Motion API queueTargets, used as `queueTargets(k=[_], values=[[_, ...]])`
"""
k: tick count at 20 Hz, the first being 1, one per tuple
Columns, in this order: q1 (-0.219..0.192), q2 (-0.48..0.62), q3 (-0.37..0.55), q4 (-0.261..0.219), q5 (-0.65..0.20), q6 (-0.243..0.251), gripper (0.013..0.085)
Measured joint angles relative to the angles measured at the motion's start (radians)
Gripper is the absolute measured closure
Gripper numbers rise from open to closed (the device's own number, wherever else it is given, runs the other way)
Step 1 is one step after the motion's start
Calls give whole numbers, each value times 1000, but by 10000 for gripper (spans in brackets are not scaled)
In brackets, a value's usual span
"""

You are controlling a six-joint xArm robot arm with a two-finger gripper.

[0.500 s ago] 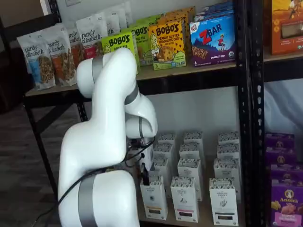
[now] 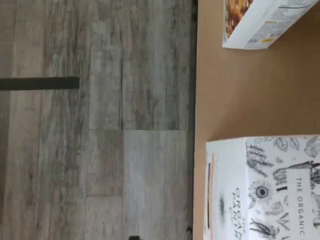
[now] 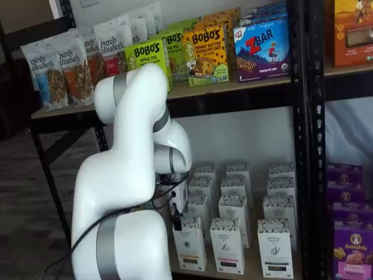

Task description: Pick up the white box with a yellow strip in the middle, on the bottom shelf, the fourth box from the left

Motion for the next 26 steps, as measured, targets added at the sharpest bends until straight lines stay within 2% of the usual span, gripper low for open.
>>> queueTargets(k=[8, 14, 21, 26], values=[[-11, 57, -55, -5, -25, -7, 130], [-23, 103, -113, -11, -5, -13, 130], [-38, 153, -169, 11, -6, -46, 130], [-42, 194, -221, -11, 11, -31, 130]])
